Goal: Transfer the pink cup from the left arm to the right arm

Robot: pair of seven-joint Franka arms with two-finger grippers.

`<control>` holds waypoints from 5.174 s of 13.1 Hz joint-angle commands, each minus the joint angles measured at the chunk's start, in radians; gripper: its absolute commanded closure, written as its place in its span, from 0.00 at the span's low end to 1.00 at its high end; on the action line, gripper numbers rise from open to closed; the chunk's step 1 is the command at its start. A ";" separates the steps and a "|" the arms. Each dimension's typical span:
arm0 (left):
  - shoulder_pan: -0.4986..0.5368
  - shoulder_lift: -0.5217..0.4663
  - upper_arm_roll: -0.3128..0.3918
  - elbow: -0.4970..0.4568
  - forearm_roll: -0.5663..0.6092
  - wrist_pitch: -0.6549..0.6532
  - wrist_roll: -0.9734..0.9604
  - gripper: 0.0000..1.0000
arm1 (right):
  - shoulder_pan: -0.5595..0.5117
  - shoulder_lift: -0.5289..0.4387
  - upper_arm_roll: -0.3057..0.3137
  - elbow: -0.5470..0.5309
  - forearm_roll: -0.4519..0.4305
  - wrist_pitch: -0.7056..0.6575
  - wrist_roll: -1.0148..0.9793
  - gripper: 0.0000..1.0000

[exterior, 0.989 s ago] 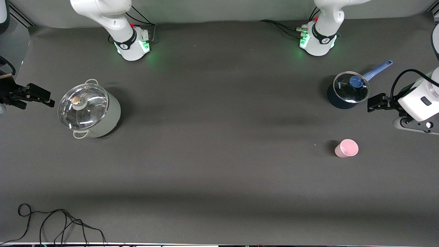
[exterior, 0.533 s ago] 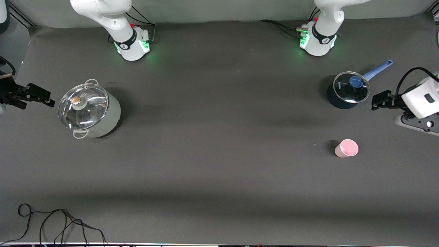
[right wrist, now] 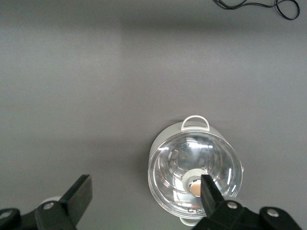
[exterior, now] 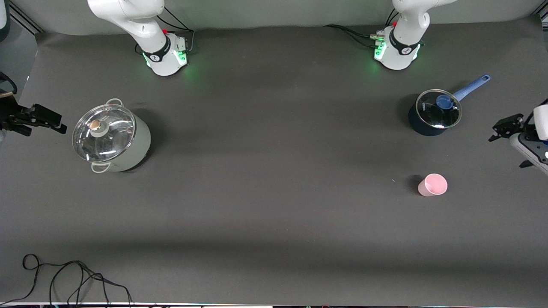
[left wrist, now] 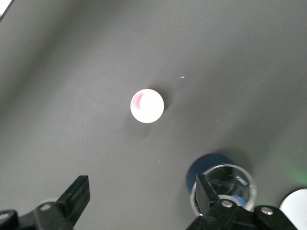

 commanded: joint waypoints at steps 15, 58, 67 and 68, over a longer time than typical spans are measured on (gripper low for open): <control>0.350 0.454 -0.005 0.023 -0.633 0.121 1.112 0.04 | -0.002 0.008 -0.002 0.014 -0.010 -0.010 -0.020 0.00; 0.214 0.841 -0.215 0.086 -1.081 -0.010 1.497 1.00 | 0.008 0.010 -0.002 0.010 -0.008 -0.010 -0.017 0.00; 0.018 0.831 -0.455 0.085 -1.303 0.486 1.450 1.00 | 0.014 0.000 0.010 0.019 -0.007 -0.013 0.285 0.00; -0.002 0.831 -0.498 0.085 -1.322 0.580 1.448 1.00 | 0.020 -0.003 0.013 0.019 -0.005 -0.019 0.405 0.00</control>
